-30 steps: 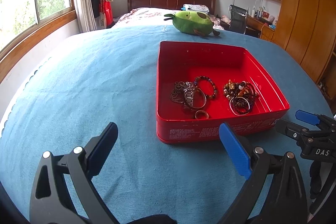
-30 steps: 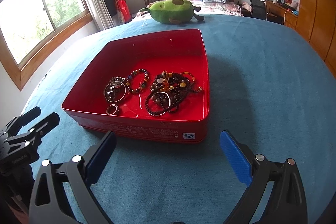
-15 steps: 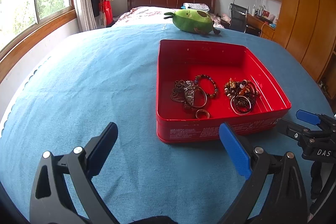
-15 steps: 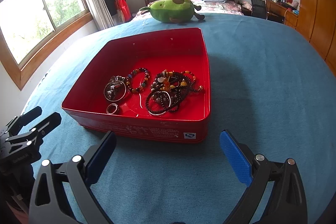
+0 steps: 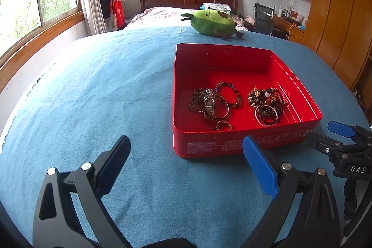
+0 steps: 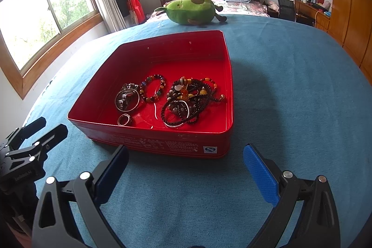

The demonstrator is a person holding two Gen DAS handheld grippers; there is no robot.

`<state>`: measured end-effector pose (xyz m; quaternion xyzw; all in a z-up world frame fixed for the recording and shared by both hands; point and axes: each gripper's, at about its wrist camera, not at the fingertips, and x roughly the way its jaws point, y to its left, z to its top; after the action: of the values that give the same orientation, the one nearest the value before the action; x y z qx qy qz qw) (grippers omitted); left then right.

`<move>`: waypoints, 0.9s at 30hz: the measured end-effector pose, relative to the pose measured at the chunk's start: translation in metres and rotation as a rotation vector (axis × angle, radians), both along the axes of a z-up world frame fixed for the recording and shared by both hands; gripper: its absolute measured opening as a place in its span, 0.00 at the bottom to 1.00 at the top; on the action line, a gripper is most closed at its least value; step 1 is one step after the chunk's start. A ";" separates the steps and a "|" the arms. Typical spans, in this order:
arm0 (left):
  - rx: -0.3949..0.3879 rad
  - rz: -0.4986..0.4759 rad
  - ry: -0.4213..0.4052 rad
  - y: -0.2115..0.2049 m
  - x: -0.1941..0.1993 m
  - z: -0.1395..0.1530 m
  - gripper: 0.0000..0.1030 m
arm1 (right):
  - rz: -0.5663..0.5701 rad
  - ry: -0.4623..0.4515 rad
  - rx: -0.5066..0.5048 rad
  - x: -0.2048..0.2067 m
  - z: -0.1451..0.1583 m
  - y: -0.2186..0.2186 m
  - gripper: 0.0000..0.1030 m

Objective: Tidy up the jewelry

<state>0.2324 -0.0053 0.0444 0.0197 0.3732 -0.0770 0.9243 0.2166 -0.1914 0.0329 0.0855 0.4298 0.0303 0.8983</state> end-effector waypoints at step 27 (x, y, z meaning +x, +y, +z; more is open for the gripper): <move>0.000 0.011 0.023 0.002 0.008 -0.003 0.94 | -0.001 0.002 0.003 0.001 -0.004 -0.001 0.96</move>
<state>0.2399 -0.0035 0.0414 0.0167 0.3839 -0.0724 0.9204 0.2176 -0.1919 0.0293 0.0871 0.4306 0.0305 0.8978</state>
